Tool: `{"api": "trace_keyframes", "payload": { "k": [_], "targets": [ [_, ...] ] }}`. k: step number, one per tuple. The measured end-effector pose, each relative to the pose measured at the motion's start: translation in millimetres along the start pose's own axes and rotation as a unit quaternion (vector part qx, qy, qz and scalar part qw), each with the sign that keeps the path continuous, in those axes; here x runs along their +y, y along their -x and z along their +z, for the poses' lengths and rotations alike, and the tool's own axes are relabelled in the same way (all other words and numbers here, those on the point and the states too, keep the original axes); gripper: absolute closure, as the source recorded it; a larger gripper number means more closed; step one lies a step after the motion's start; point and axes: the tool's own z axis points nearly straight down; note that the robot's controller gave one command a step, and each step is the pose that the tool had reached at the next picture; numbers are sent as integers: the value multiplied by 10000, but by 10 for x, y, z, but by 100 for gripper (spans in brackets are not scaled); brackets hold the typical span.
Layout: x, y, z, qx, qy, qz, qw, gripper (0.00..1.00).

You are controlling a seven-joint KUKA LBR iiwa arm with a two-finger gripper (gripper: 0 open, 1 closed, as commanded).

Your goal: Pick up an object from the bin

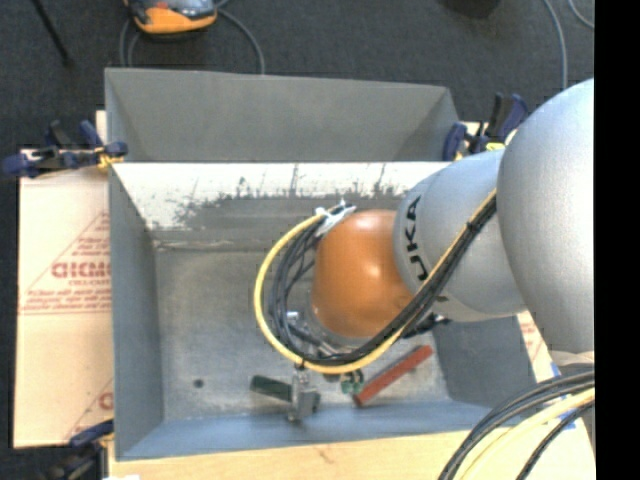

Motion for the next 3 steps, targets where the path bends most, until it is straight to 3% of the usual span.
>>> {"api": "trace_keyframes", "payload": {
  "k": [1, 2, 3],
  "targets": [
    [266, 118, 270, 21, 1, 695, 9976, 100],
    [263, 121, 270, 18, 1, 713, 9975, 0],
    [263, 118, 271, 21, 2, 725, 9974, 100]
  ]
}}
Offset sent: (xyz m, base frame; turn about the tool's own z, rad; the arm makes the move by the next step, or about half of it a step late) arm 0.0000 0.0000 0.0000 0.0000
